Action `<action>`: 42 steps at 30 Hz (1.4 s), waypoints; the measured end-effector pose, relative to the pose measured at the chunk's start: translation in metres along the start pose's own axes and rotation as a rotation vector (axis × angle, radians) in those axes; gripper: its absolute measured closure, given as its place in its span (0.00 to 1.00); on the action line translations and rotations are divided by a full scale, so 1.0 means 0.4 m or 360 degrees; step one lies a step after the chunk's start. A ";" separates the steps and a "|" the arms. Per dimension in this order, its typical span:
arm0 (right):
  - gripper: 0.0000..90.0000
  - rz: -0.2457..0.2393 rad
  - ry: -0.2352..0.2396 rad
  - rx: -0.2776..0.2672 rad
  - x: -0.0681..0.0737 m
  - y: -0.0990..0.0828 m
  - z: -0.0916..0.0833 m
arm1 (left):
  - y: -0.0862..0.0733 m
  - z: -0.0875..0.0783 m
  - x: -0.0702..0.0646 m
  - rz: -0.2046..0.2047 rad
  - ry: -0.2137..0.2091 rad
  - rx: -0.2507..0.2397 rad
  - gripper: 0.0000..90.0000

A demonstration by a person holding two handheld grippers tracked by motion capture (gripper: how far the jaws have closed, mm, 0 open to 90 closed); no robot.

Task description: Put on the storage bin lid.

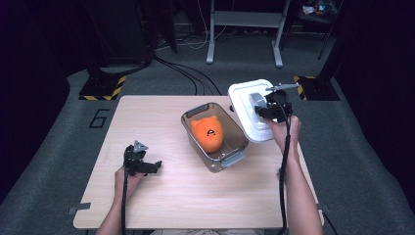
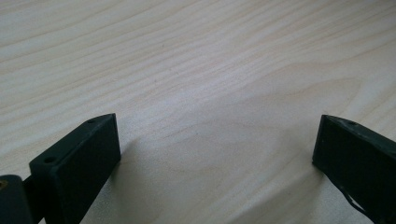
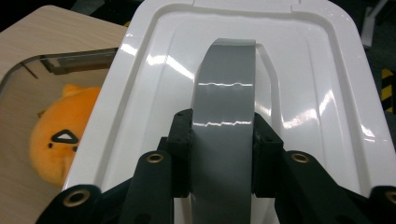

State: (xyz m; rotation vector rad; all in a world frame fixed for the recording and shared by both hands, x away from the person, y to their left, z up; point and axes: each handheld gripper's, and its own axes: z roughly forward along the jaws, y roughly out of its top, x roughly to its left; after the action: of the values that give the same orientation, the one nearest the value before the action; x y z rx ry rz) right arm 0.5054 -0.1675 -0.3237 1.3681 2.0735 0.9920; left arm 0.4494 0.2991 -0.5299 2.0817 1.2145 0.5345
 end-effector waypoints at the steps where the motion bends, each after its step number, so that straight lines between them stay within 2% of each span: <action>1: 0.74 -0.0004 0.0012 -0.0005 0.007 0.002 -0.001 | 0.000 0.000 0.000 0.0000 0.0000 0.0000 0.00; 6: 0.74 -0.0085 0.0058 -0.0006 0.059 0.016 0.002 | 0.000 0.000 0.000 -0.0001 0.0000 -0.0001 0.00; 8: 0.74 -0.0114 0.0078 -0.0006 0.078 0.019 0.006 | 0.000 -0.002 0.002 0.0025 -0.0004 0.0021 0.00; 16: 0.74 -0.0165 0.0180 0.0025 0.142 0.022 0.031 | 0.000 -0.002 0.002 0.0024 -0.0005 0.0019 0.01; 26: 0.74 -0.0212 0.0264 0.0039 0.185 0.012 0.057 | 0.000 -0.002 0.002 0.0024 -0.0004 0.0018 0.01; 31: 0.74 -0.0201 0.0298 0.0063 0.208 0.004 0.073 | 0.000 -0.002 0.002 0.0025 -0.0008 0.0021 0.01; 32: 0.74 -0.0222 0.0307 0.0066 0.212 0.003 0.080 | 0.000 -0.003 0.002 0.0024 -0.0007 0.0020 0.01; 41: 0.74 -0.0245 0.0366 0.0138 0.254 -0.013 0.128 | 0.000 -0.001 0.001 0.0006 -0.0005 0.0004 0.01; 42: 0.74 -0.0226 0.0367 0.0141 0.260 -0.016 0.133 | 0.000 -0.001 0.000 0.0003 -0.0005 0.0003 0.01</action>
State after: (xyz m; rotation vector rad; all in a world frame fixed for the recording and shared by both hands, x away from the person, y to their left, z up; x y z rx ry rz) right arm 0.4979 -0.0568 -0.3614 1.1748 2.3737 1.0499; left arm 0.4494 0.2994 -0.5297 2.0850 1.2116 0.5306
